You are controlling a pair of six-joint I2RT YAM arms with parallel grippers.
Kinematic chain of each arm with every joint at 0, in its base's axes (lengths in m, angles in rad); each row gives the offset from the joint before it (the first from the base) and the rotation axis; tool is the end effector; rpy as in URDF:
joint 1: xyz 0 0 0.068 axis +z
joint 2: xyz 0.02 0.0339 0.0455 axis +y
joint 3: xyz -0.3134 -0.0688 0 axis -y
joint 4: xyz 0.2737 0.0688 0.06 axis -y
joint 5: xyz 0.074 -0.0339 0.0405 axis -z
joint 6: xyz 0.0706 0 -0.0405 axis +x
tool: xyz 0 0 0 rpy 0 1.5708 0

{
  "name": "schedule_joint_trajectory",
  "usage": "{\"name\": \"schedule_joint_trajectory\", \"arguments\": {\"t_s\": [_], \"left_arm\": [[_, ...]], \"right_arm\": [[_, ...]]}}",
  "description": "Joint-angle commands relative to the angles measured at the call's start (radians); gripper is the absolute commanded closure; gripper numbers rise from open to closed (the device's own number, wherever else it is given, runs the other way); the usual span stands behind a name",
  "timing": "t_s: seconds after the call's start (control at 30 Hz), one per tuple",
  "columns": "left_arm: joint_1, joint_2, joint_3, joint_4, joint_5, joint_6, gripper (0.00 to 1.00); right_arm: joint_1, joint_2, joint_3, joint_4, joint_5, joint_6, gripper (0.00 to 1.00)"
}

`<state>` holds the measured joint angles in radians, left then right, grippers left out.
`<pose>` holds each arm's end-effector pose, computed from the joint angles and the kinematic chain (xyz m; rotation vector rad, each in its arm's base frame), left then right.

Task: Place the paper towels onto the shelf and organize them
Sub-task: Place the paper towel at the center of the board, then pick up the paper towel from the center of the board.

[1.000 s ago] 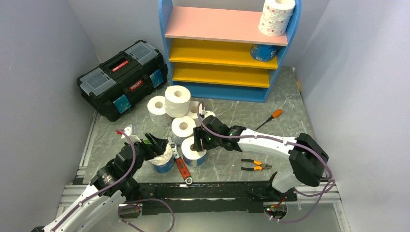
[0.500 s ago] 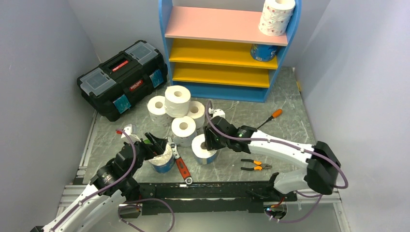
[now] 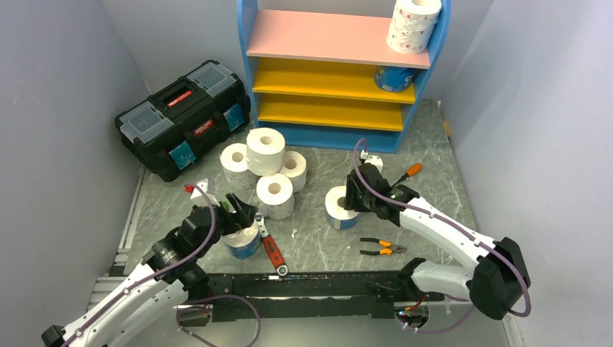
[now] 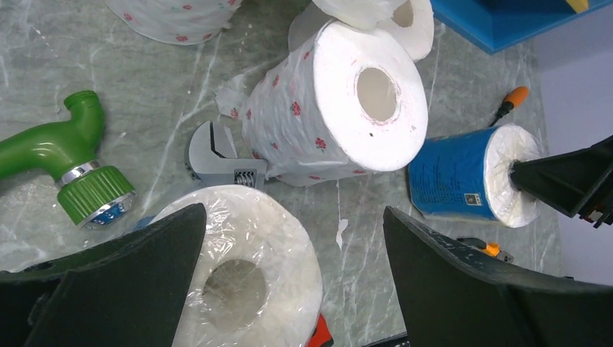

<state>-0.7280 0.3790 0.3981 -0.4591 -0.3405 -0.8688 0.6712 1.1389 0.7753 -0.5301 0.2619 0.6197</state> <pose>0.1116 -0.0679 0.2348 -0.3652 2.0177 -0.6818 0.2111 0.1443 0.2460 0.0502 2.4396 0.2598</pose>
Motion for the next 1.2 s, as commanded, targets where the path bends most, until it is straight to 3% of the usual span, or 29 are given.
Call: {"name": "schedule_joint_trajectory", "arguments": {"t_s": [0.0,0.17,0.37,0.57,0.87,0.97,1.17], "left_arm": [[-0.003,0.097,0.084,0.005,0.044,0.003,0.01],[-0.003,0.227,0.186,-0.101,0.011,0.015,0.01],[-0.002,0.291,0.204,-0.06,0.07,0.041,0.01],[-0.003,0.297,0.216,-0.041,0.071,0.062,0.01],[-0.003,0.362,0.276,-0.019,0.118,0.125,0.01],[0.005,0.407,0.302,0.006,0.15,0.139,0.01],[0.005,0.449,0.355,0.086,0.219,0.145,0.01]], "right_arm": [[-0.013,-0.018,-0.002,0.099,-0.009,0.015,0.57],[-0.018,0.035,0.003,0.112,-0.011,0.033,0.55],[-0.028,0.066,-0.001,0.129,-0.033,0.041,0.52],[-0.028,0.061,0.004,0.11,-0.044,0.052,0.29],[-0.03,-0.067,0.051,0.017,-0.008,0.102,0.15],[-0.031,-0.16,0.006,0.014,0.04,0.176,0.01],[-0.068,-0.347,-0.136,0.07,0.053,0.209,0.0]]}}
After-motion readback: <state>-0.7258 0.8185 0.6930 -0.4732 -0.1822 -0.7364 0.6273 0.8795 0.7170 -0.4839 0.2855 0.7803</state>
